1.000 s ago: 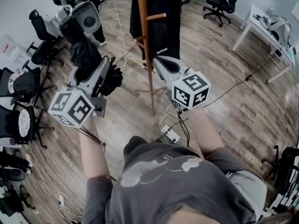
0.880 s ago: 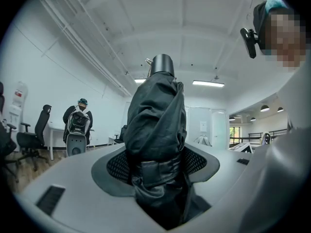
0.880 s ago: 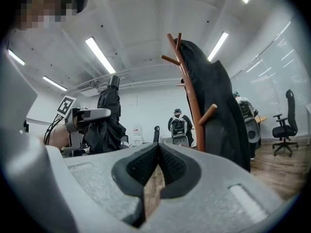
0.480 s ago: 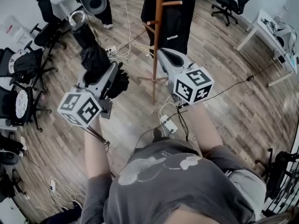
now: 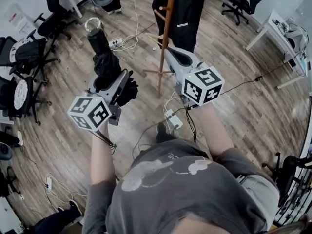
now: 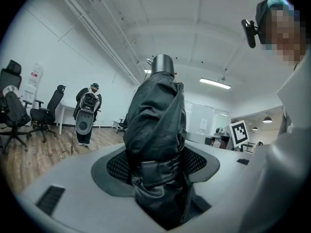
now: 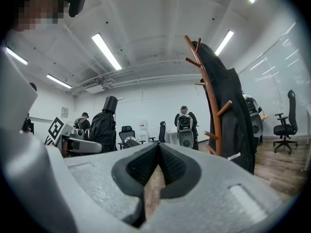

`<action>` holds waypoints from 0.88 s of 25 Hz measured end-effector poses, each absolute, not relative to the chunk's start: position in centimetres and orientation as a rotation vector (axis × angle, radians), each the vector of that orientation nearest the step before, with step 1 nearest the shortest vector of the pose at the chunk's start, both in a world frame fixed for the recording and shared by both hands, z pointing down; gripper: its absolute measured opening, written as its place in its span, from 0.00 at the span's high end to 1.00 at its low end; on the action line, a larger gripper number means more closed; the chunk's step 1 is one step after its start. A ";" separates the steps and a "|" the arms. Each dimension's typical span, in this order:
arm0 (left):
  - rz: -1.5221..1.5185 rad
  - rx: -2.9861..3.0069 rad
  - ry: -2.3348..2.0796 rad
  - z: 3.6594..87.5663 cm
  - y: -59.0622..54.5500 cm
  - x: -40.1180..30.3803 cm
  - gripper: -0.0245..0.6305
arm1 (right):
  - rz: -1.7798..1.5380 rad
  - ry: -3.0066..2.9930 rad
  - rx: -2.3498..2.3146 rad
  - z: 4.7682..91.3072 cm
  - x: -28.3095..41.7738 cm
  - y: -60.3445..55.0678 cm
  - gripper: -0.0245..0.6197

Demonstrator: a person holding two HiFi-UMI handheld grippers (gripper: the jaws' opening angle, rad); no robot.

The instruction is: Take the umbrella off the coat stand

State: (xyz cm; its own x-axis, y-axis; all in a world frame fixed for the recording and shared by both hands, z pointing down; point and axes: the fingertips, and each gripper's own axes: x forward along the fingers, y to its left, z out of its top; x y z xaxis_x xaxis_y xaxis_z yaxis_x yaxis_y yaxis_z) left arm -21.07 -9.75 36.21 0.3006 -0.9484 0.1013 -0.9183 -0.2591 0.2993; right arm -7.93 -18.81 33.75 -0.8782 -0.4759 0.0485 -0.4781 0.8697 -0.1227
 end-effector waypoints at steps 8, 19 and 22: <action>-0.154 2.216 -1.722 38.5 -1.2 -19.6 0.52 | 0.231 -3.019 0.714 35.1 -7.0 -11.2 0.96; -0.151 2.197 -1.668 41.4 8.4 -15.7 0.53 | 0.274 -3.017 0.760 36.6 -1.7 -2.4 0.96; -0.146 2.199 -1.641 42.1 9.2 -14.3 0.53 | 0.273 -2.993 0.768 37.0 -0.1 -1.6 0.96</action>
